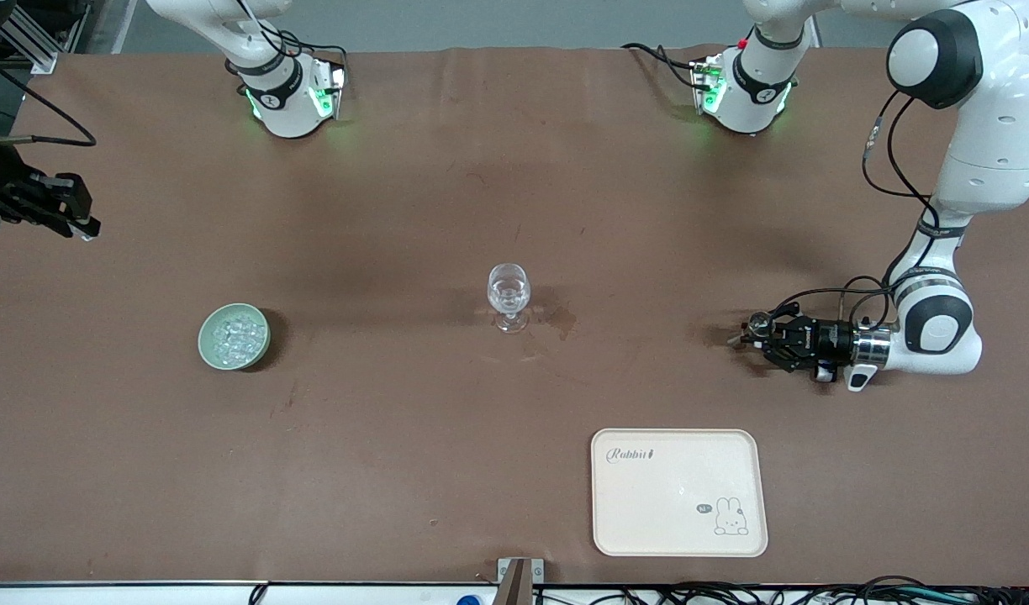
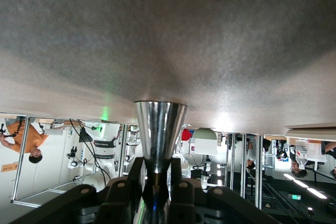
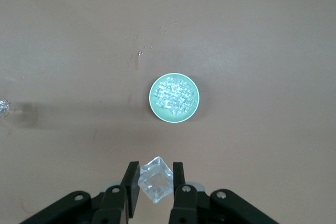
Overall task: Pour wine and add ice with both arms
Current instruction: 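Lift the ice cube with the right gripper while the left gripper lifts the jigger, then carry the jigger with the left gripper over the wine glass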
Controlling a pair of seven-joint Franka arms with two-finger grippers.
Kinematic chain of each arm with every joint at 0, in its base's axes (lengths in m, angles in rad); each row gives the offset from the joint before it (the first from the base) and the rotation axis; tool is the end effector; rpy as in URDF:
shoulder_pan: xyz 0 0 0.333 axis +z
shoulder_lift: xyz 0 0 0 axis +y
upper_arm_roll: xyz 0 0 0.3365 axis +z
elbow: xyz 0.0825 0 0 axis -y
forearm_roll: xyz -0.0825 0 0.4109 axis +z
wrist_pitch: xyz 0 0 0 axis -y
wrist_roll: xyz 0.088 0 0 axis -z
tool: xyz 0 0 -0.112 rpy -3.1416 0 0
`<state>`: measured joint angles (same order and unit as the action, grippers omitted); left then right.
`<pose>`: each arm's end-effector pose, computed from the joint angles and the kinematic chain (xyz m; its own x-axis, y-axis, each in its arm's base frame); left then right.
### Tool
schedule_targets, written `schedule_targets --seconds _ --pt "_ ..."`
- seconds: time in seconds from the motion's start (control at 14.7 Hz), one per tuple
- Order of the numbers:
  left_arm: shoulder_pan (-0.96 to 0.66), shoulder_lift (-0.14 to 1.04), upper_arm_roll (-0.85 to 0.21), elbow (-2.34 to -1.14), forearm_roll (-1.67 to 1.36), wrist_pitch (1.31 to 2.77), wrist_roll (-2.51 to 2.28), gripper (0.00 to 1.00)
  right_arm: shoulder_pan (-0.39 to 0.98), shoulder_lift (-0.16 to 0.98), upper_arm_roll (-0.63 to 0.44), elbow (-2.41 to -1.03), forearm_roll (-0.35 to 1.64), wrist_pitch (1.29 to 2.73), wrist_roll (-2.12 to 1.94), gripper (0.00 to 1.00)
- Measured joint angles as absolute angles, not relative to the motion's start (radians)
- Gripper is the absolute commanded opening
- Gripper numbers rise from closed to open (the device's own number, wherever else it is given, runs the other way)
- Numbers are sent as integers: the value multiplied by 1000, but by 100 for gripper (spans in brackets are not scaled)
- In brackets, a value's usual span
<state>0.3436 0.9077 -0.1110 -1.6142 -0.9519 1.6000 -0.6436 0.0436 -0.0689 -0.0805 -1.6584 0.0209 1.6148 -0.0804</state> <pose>0.6305 0.0627 0.0880 -0.0001 0.2960 -0.9552 0.9781 -0.1987 -0.0617 0.5620 -0.0201 0.6394 0.9987 0.0426 0.0271 0.0433 -0.9988 -0.0243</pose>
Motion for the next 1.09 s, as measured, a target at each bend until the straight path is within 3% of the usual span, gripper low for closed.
schedule_targets --seconds 0.27,0.75,1.09 --pt "344 908 -120 -1613 -954 1583 -644 1 44 -69 -80 -1658 21 1615 -81 3" --pt "354 892 -186 -1594 -987 1571 -671 1 44 -67 -80 -1658 21 1614 -81 3" --pt "330 784 -263 -1588 -999 1569 -815 0 44 -67 -81 -1658 21 1614 -81 4"
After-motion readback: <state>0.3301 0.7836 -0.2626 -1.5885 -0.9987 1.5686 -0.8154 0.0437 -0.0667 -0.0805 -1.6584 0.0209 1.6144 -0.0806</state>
